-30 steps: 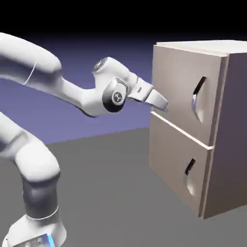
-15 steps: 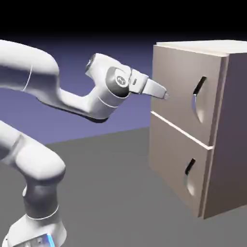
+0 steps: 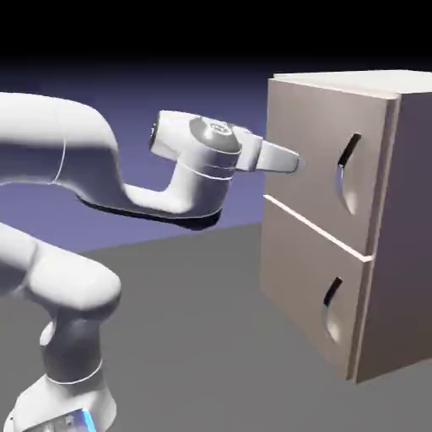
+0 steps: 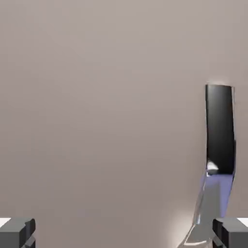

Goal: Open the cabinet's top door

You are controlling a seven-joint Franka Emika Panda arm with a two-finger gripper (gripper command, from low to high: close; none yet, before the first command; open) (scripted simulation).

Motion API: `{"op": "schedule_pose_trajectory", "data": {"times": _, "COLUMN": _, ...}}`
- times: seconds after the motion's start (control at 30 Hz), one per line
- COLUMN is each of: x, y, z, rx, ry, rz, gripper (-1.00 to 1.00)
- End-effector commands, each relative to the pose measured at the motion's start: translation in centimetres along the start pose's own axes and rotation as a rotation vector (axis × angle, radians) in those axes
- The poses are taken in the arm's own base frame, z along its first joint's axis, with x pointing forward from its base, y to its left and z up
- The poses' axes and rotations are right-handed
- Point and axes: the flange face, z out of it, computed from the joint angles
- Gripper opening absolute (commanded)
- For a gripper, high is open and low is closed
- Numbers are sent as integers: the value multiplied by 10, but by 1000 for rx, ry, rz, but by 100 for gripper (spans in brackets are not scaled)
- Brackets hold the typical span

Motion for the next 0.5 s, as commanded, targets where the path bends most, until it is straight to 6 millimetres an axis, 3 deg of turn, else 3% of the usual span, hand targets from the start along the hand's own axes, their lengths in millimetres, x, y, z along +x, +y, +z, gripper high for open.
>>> {"op": "schedule_pose_trajectory", "data": {"times": 0.0, "x": 1, "y": 3, "z": 1, "rx": 9, "ry": 10, "rz": 4, "gripper": 0}}
{"op": "schedule_pose_trajectory", "data": {"times": 0.47, "x": 11, "y": 56, "z": 32, "rx": 147, "ry": 125, "rz": 61, "gripper": 0}}
